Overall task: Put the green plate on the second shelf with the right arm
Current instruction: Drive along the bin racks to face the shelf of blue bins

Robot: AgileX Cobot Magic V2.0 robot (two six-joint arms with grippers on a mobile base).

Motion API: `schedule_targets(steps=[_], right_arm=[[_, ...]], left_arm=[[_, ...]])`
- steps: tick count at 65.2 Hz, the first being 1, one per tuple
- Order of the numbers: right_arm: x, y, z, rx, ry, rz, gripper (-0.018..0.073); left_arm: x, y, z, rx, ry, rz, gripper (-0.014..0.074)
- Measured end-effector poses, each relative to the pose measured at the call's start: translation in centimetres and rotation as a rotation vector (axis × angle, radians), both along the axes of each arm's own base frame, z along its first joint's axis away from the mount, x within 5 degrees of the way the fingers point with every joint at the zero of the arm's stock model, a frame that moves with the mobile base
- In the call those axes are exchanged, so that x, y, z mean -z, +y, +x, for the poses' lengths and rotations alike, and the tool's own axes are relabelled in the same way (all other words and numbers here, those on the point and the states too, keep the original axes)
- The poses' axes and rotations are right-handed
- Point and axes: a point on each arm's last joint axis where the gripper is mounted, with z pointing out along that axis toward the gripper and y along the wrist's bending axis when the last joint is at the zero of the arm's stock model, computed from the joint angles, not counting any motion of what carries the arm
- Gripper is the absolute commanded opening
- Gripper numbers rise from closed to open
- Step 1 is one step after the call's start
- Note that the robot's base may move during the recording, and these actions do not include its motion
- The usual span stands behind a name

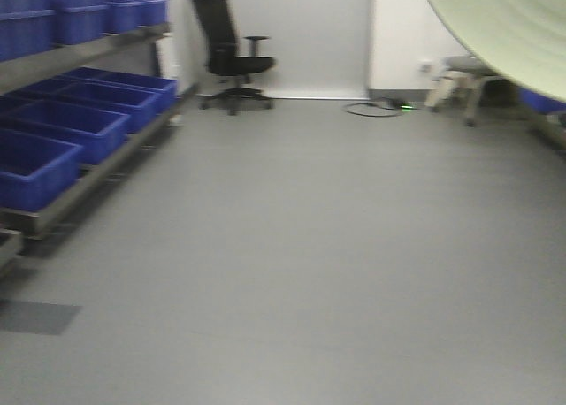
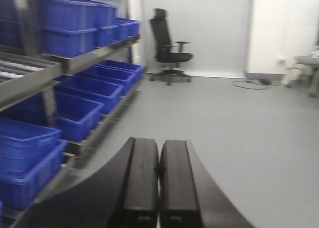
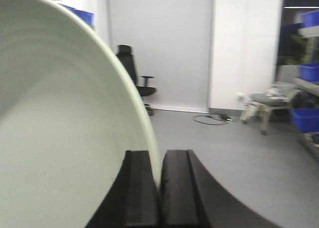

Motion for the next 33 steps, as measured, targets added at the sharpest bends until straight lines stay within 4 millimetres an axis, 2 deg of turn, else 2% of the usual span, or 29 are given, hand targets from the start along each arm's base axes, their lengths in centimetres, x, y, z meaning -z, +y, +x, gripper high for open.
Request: schedule_targets(steps=[33], right_arm=[[0.0,0.0,0.0,0.0,0.0,0.0,0.0053]], left_arm=[[0.0,0.0,0.0,0.0,0.0,0.0,0.013]])
